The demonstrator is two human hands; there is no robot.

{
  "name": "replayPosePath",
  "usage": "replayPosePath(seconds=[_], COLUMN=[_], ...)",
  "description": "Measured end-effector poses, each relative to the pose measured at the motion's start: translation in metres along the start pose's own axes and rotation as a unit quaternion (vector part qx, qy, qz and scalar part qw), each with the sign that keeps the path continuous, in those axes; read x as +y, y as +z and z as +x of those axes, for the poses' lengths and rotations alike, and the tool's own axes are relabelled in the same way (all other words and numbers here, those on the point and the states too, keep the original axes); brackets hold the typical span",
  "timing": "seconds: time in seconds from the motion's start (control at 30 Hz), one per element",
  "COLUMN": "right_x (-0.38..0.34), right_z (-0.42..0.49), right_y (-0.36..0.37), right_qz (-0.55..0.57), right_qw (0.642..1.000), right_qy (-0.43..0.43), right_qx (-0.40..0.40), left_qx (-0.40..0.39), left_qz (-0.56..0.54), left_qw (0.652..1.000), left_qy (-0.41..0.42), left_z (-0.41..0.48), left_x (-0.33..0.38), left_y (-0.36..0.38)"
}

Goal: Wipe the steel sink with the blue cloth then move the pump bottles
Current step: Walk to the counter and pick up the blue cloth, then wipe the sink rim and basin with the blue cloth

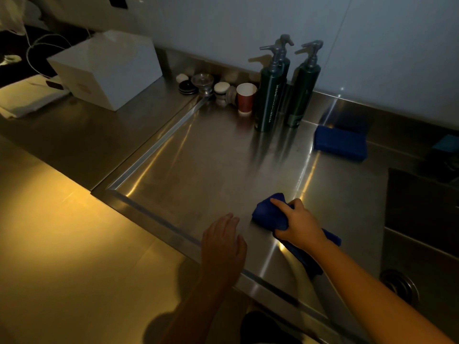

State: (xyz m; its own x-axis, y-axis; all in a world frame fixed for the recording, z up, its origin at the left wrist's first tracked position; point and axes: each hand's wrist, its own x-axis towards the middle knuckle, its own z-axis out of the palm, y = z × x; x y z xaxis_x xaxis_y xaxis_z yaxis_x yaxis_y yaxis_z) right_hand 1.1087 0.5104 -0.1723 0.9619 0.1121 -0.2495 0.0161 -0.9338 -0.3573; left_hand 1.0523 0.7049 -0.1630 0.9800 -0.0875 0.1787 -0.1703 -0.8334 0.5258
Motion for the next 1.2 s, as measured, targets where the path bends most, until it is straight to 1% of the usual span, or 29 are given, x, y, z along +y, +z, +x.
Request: replayPosePath(seconds=[0.17,0.23,0.3,0.37,0.43,0.53,0.67,0.73,0.83,0.9,0.93,1.13,1.2], right_x=[-0.004,-0.003,-0.005,-0.006,-0.008,-0.014,-0.018,-0.018,-0.015,-0.011,-0.009,0.009,0.015], right_z=[-0.013,-0.021,-0.033,-0.048,-0.064,-0.089,-0.120,-0.138,-0.168,-0.188,-0.198,-0.256,-0.275], right_y=[0.002,0.006,0.008,0.011,0.012,0.011,0.008,0.009,0.012,0.012,0.011,0.006,0.005], right_qz=[0.073,0.125,0.200,0.292,0.358,0.416,0.475,0.511,0.563,0.591,0.598,0.594,0.591], right_qw=[0.997,0.991,0.978,0.955,0.931,0.905,0.866,0.837,0.784,0.751,0.741,0.714,0.704], right_qy=[0.036,0.051,0.056,0.054,0.059,0.068,0.106,0.131,0.180,0.204,0.210,0.218,0.221], right_qx=[0.004,-0.001,0.003,0.016,0.030,0.054,0.114,0.146,0.189,0.211,0.221,0.299,0.326], left_qx=[-0.001,0.010,0.016,0.012,0.002,-0.007,-0.016,-0.015,-0.017,-0.033,-0.042,-0.125,-0.133], left_qz=[-0.015,-0.040,-0.046,-0.043,-0.046,-0.056,-0.073,-0.095,-0.135,-0.145,-0.148,-0.143,-0.142], left_qw=[1.000,0.999,0.999,0.999,0.999,0.998,0.996,0.993,0.987,0.983,0.981,0.970,0.965], left_qy=[0.010,0.016,0.022,0.030,0.026,0.037,0.058,0.064,0.087,0.109,0.115,0.153,0.174], left_z=[-0.009,-0.014,-0.020,-0.026,-0.034,-0.047,-0.065,-0.073,-0.085,-0.092,-0.095,-0.114,-0.122], left_x=[0.002,0.003,0.002,0.002,0.005,0.013,0.022,0.027,0.037,0.046,0.051,0.087,0.099], left_y=[-0.005,-0.009,-0.011,-0.013,-0.016,-0.019,-0.016,-0.009,0.002,0.007,0.009,0.022,0.028])
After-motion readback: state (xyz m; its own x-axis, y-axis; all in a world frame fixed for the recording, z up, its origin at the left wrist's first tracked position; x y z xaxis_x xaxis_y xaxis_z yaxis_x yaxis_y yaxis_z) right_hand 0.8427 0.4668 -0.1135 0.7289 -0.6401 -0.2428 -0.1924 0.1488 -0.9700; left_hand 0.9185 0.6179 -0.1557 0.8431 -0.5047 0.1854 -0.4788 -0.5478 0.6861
